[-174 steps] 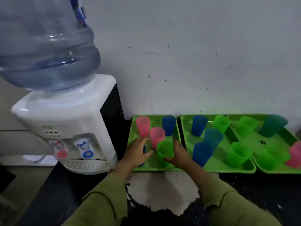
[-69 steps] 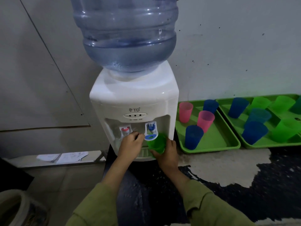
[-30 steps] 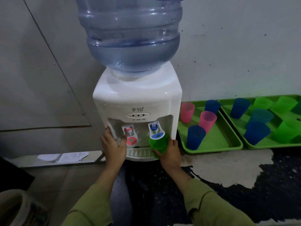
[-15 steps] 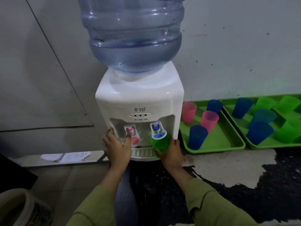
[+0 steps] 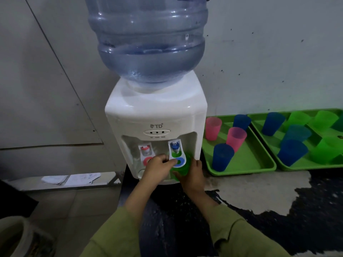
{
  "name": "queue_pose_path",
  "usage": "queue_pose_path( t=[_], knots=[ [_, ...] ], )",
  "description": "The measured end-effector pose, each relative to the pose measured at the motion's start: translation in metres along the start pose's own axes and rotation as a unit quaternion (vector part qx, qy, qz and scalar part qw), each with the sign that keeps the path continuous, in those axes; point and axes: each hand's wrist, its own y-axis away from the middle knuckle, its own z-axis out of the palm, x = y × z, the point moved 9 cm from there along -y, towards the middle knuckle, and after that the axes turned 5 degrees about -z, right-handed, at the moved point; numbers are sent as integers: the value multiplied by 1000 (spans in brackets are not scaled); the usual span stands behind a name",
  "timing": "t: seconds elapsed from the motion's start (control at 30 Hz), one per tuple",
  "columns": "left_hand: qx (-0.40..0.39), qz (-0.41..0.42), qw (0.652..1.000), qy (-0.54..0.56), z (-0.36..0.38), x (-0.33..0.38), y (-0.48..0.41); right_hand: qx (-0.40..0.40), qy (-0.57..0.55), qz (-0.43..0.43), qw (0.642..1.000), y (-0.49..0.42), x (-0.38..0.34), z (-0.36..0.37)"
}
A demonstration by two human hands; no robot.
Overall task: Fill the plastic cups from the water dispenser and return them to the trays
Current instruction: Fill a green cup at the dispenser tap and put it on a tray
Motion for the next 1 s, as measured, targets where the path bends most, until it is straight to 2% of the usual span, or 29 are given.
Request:
queue_pose_path(
  t=[0.3, 0.5, 0.6, 0.77, 0.87, 1.0],
  knots=[
    [14, 7, 974, -226, 11, 4, -9, 14, -27, -3, 1000, 0, -4, -3],
    [53, 20, 960, -275, 11, 12, -11, 20, -33, -7, 999, 3, -4, -8],
    [71, 26, 968, -240, 8, 10, -7, 13, -28, -7, 999, 7, 0, -10],
    [155, 59, 984, -59, -2, 5, 20, -9, -15, 9, 1000, 14, 13, -18],
    [151, 50, 987, 5, 4, -4, 31, -17, -9, 11, 1000, 20, 20, -23],
    [138, 23, 990, 20, 23, -16, 39, -16, 4, 40, 999, 28, 38, -35]
  ],
)
